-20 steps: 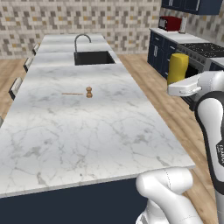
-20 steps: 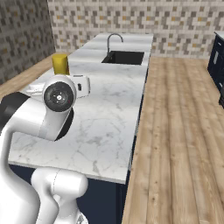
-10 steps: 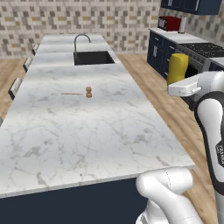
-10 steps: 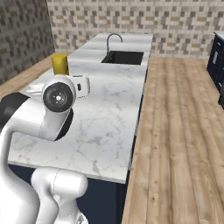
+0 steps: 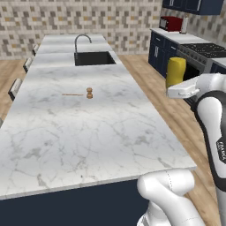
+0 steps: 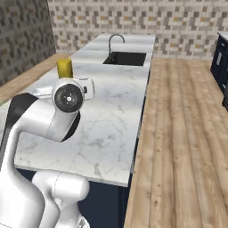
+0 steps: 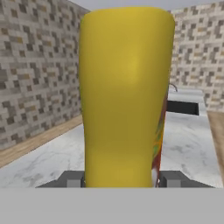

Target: Move the shaker and mustard from the cabinet to the dining counter.

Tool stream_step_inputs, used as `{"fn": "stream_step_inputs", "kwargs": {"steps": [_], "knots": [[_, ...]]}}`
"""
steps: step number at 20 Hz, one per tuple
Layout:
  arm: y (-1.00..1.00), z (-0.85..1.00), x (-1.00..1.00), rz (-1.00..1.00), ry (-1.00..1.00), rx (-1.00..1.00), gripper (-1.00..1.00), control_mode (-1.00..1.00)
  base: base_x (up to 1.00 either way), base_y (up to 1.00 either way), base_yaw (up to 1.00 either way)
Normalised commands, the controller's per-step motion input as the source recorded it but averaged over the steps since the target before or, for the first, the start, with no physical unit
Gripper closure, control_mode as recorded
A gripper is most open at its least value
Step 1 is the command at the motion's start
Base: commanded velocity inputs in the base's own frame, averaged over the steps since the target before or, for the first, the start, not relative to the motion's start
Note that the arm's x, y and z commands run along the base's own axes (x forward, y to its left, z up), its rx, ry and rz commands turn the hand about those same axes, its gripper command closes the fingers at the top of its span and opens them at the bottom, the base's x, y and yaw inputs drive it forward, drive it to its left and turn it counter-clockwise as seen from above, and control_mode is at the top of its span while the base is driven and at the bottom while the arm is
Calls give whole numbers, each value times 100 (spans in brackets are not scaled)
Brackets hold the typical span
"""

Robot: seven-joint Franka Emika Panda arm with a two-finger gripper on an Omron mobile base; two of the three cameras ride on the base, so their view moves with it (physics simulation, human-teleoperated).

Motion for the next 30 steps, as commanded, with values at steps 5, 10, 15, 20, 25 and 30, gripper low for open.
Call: {"fn": "stream_step_inputs", "kwargs": {"steps": [5,10,15,20,25,30], "knots": [[-24,-40,26,12,1,-1,100,-100,0,0,0],[-24,-44,17,21,0,-3,100,-100,0,0,0],[-50,-59,30,36,5,-16,100,-100,0,0,0],[-55,-56,12,35,2,-16,100,-100,0,0,0],[-21,-30,0,24,2,-1,100,-100,0,0,0],[-18,-42,3,11,2,8,100,-100,0,0,0]]}}
